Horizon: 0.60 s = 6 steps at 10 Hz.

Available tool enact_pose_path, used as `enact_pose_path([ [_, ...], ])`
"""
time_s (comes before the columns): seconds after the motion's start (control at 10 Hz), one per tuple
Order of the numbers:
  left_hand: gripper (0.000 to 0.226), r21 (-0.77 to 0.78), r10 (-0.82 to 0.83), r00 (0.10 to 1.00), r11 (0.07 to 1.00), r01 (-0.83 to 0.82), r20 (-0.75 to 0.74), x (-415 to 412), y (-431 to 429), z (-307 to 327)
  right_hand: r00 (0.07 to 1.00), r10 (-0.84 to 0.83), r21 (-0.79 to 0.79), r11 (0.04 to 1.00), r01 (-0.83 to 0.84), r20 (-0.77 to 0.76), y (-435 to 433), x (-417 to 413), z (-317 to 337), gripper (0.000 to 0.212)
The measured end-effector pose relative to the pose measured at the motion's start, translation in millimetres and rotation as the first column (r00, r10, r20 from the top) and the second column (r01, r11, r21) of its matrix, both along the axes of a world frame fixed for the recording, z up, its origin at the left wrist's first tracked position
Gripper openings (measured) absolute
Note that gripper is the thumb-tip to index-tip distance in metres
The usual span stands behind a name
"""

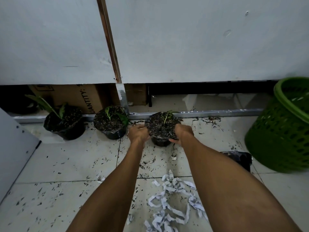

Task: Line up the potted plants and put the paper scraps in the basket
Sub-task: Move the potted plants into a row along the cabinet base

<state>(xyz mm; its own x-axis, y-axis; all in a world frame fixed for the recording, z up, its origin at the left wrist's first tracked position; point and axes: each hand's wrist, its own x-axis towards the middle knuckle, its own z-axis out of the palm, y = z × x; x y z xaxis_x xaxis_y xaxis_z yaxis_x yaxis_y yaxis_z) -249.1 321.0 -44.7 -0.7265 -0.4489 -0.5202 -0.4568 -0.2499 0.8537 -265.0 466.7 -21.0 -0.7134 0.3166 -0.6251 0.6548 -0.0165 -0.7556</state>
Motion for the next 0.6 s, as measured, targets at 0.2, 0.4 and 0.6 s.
enact_pose_path([
  [0.2, 0.024, -0.018, -0.048, 0.999, 0.999, 0.048, -0.001, -13.4, -0.1, -4.8, 0.996, -0.067, -0.067, 0.996, 0.063, -0.053, 1.1, -6.9, -10.7, 0.025],
  [0.4, 0.014, 0.029, 0.005, 0.999, 1.0, -0.007, 0.05, -26.0, 0.2, -8.4, 0.989, -0.132, -0.067, 0.99, 0.128, -0.07, -2.6, -12.3, -18.0, 0.027],
  [0.6, 0.024, 0.081, -0.011, 1.0, 0.997, 0.011, 0.009, -38.3, -2.1, -7.6, 0.98, -0.179, -0.054, 0.983, 0.175, -0.083, -8.9, -24.1, -20.2, 0.028],
])
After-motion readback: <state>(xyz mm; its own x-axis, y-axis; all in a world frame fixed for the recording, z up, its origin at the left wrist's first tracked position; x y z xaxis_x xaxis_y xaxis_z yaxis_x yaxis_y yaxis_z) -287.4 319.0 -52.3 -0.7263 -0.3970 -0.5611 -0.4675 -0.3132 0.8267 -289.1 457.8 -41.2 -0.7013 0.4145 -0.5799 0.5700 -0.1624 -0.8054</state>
